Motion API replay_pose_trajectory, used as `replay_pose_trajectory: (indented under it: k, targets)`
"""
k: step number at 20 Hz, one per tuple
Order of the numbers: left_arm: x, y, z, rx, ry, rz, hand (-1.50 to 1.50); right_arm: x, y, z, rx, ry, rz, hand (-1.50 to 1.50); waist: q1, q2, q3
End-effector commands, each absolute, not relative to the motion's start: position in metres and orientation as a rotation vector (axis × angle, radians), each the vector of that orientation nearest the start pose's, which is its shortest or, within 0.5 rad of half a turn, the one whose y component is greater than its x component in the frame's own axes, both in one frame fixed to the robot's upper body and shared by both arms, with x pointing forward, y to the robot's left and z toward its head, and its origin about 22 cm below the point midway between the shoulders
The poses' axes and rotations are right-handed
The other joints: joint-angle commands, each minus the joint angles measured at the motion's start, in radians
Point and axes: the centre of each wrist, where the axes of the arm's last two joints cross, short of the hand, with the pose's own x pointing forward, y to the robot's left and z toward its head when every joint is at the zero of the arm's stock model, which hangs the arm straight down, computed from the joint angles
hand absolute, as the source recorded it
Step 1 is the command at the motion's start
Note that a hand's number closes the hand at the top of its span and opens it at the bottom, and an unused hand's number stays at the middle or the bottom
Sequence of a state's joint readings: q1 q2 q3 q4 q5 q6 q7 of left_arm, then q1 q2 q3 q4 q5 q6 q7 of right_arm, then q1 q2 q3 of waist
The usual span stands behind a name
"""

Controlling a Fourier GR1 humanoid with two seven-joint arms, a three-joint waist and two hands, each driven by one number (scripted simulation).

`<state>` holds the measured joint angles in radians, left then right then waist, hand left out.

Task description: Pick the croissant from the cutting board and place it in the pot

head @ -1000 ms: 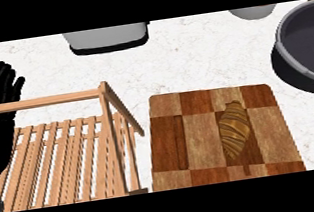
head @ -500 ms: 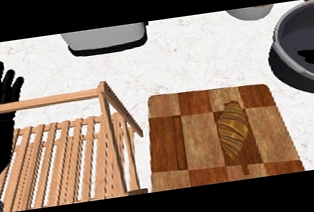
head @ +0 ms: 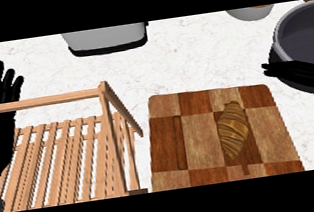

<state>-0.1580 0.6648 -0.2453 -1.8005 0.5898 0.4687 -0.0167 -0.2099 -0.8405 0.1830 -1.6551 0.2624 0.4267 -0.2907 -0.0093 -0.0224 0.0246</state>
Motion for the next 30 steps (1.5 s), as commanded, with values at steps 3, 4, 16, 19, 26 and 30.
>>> replay_pose_trajectory:
  k: [3,4,16,19,26,30]
  targets:
    - [0.282,0.277,0.099,0.114,-1.766,0.077,0.0,0.272,-0.31,0.127,-0.255,-1.451,1.467,-1.5,-0.012,0.029,-0.026]
    - [0.273,0.272,0.099,0.114,-1.754,0.042,0.0,0.272,-0.295,0.115,-0.273,-1.423,1.459,-1.5,-0.002,0.028,-0.025]
    - [0.275,0.264,0.091,0.105,-1.757,0.067,0.0,0.267,-0.268,0.098,-0.261,-1.552,1.438,-1.5,-0.003,0.027,-0.025]
    - [0.27,0.278,0.075,0.133,-1.758,0.055,0.0,0.257,-0.257,0.083,-0.271,-1.523,1.47,-1.5,-0.006,0.027,-0.026]
    - [0.278,0.262,0.091,0.117,-1.758,0.034,0.0,0.272,-0.252,0.068,-0.381,-1.435,1.474,-1.5,-0.003,0.029,-0.024]
    - [0.278,0.275,0.092,0.109,-1.753,0.053,0.0,0.27,-0.235,0.055,-0.339,-1.433,1.48,-1.5,0.001,0.028,-0.025]
